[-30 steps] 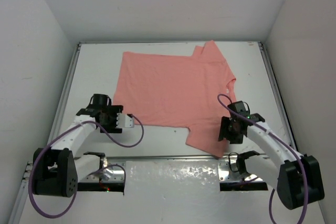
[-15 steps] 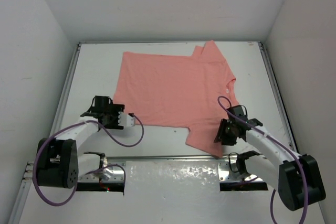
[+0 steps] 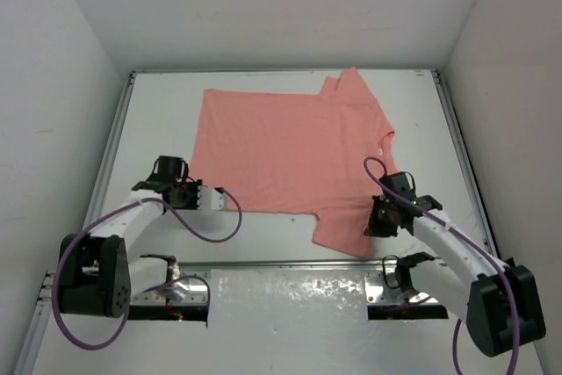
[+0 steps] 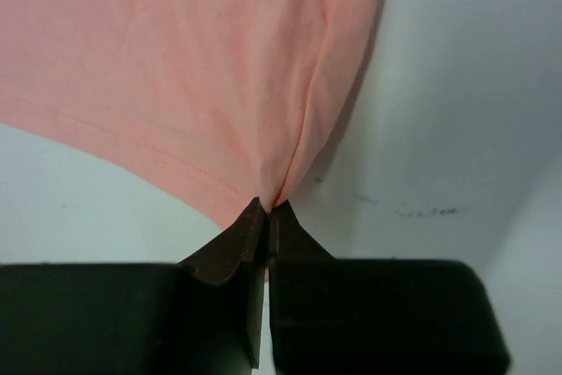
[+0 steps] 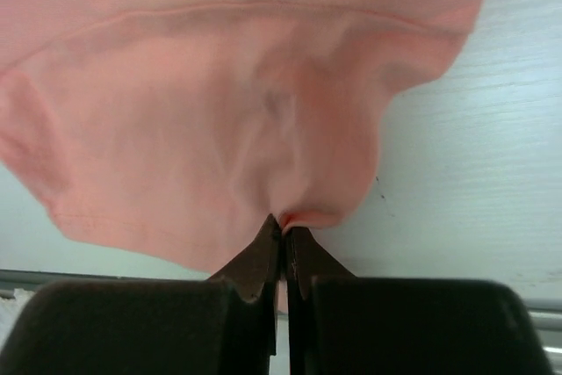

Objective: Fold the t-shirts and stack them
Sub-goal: Grap the side of the flattened tshirt closest away from the robot with both arms, then fold the flattened tshirt in 1/3 of the way

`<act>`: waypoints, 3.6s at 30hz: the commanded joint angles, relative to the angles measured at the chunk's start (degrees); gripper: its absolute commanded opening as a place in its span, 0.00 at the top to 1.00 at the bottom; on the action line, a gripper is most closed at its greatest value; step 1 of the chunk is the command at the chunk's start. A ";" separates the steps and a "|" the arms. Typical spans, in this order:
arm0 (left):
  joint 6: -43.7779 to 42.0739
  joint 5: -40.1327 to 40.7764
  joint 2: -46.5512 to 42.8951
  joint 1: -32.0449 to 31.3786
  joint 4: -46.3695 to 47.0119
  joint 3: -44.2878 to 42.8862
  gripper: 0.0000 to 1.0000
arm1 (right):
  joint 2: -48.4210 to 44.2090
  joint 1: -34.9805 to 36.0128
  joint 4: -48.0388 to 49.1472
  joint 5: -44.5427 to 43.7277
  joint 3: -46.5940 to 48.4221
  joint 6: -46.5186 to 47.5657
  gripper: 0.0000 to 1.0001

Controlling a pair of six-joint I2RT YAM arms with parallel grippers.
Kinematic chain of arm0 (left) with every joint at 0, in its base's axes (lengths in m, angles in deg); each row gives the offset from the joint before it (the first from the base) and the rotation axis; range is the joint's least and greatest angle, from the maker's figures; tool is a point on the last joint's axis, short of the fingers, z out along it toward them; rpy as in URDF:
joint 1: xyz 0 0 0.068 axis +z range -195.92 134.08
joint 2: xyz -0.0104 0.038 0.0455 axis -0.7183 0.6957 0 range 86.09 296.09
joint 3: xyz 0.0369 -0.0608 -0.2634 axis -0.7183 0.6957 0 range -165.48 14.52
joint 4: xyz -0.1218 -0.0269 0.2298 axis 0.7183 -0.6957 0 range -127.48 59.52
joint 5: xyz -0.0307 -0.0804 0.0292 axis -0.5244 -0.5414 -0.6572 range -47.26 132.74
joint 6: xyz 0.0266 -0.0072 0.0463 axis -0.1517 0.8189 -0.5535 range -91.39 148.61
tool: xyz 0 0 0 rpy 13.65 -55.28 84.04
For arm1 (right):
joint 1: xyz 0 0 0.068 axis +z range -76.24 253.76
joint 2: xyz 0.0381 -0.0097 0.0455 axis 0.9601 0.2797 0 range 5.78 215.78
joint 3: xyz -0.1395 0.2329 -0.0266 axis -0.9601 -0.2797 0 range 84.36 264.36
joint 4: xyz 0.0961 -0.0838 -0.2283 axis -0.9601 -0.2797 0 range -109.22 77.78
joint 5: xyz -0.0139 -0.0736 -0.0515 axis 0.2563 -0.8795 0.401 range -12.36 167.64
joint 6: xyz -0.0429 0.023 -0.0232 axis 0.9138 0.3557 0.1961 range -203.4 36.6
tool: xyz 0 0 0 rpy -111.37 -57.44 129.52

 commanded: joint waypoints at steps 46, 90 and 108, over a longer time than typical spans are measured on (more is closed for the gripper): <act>41.71 -0.19 22.91 5.82 -28.03 -37.97 1.00 | 39.75 -10.94 11.59 5.22 48.19 19.40 1.00; 68.60 2.28 24.50 8.80 -26.97 -39.03 0.52 | 42.15 -17.44 -3.89 -8.85 51.91 21.69 0.30; 71.95 2.45 30.47 8.89 -15.45 -29.62 0.56 | 33.34 -26.85 13.17 10.94 26.58 17.20 0.39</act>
